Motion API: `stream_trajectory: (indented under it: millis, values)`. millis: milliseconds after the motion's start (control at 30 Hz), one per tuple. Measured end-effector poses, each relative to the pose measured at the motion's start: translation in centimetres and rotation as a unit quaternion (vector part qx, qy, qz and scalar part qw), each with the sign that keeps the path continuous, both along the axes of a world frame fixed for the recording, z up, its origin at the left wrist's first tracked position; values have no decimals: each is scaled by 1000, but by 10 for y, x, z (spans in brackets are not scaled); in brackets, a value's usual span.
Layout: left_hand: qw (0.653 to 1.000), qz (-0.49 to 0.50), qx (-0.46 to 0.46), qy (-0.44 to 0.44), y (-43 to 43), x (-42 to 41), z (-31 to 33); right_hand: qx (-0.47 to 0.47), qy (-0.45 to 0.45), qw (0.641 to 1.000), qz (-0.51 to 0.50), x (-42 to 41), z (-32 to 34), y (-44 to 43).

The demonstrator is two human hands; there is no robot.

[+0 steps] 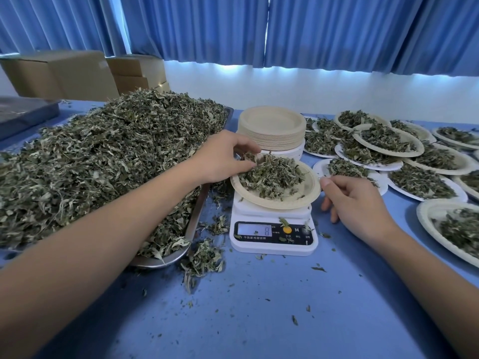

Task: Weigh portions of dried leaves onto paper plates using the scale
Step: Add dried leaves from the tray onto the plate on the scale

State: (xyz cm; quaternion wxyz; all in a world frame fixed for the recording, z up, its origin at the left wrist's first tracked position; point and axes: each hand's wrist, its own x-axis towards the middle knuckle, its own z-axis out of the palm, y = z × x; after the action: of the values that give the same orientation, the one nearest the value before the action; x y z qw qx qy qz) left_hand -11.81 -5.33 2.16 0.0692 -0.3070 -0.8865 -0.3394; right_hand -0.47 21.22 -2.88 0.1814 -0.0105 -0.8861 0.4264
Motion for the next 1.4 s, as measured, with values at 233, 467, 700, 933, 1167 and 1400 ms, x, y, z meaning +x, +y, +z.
stream_trajectory:
  millis: [233, 467, 700, 933, 1167, 1400]
  values:
    - [999, -8, 24, 24, 0, 3, 3, 4, -4, 1000, 0, 0, 1, -1]
    - [975, 44, 219, -22, -13, -2, 14, 8, -1, 1000, -4, 1, 2, -2]
    - [957, 92, 267, -59, -18, -10, 16, -4, 7, 1000, -5, 1, 1, 0]
    - [944, 287, -154, -53, -51, -27, 14, -6, 12, 1000, -3, -1, 0, 0]
    - [956, 279, -87, 25, -46, -27, 14, -5, 13, 1000, -3, -1, 0, 1]
    - [919, 261, -281, -93, -42, -21, 7, 1, 11, 1000, 3, 0, 0, 1]
